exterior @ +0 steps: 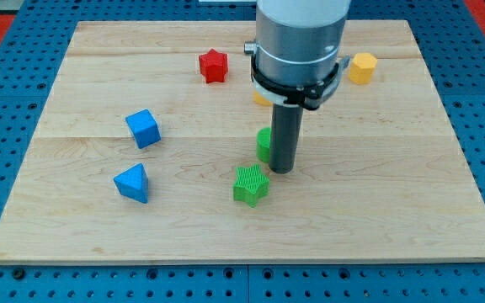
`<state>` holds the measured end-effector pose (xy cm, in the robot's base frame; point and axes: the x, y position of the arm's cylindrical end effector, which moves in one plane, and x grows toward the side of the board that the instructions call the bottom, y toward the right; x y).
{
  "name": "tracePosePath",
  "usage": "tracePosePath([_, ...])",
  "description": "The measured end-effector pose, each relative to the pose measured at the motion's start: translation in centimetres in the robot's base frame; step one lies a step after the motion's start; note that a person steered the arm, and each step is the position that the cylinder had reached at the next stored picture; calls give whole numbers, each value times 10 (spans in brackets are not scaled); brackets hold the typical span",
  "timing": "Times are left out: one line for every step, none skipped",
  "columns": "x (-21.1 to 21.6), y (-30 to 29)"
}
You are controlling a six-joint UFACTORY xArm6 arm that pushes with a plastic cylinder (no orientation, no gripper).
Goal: Point your arm at the bottom center
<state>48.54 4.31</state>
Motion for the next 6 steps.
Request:
tracePosePath([-18,-17])
tracePosePath([-19,-19])
tracePosePath([-19,-19])
tracePosePath([-19,-18])
tracePosePath([8,3])
tracePosePath([55,3])
